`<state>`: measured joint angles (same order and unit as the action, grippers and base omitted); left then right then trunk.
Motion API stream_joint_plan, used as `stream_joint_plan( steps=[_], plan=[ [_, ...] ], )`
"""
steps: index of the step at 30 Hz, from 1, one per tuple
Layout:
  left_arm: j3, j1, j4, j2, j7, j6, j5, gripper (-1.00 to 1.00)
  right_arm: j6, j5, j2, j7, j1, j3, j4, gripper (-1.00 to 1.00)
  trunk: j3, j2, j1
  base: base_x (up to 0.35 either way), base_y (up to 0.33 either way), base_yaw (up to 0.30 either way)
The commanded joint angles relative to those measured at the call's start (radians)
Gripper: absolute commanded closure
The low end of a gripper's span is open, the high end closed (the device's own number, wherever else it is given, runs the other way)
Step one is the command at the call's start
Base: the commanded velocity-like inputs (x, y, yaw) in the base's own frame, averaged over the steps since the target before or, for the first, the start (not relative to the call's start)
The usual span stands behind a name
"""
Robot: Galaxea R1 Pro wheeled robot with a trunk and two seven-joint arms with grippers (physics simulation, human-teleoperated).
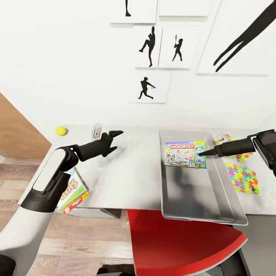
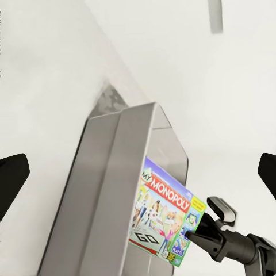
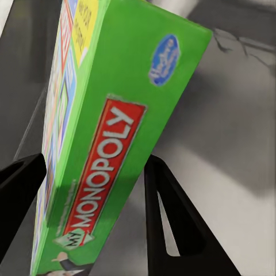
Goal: Put all the toys in the child's room - the three board games (two on the bed and one on the table), the two jigsaw puzzles on the table, and the tennis ball on the table - inside the toy box on the table in the child's room.
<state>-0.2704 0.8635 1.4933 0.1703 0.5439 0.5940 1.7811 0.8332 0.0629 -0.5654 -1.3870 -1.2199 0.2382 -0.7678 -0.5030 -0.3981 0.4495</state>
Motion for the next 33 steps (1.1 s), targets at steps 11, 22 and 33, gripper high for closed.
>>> stream_joint_plan(
  steps=[11,22,33],
  plan=[
    [-0.002,0.004,-0.002,-0.003,0.011,-0.002,0.011,-1.00,0.008,0.006,-0.001,-0.007,-0.004,0.001,-0.001,1.00,-0.020,-0.002,0.001,0.000,0.000,0.000],
    [-0.003,0.005,-0.002,-0.005,0.011,-0.002,0.011,-1.00,0.007,0.006,-0.002,-0.007,-0.008,0.000,-0.016,1.00,-0.028,-0.002,0.001,0.000,0.000,0.000],
    [-0.003,0.005,-0.002,-0.006,0.011,-0.002,0.011,-1.00,0.007,0.006,-0.003,-0.007,-0.009,-0.002,-0.026,1.00,-0.029,-0.002,0.001,0.000,0.000,0.000]
  ],
)
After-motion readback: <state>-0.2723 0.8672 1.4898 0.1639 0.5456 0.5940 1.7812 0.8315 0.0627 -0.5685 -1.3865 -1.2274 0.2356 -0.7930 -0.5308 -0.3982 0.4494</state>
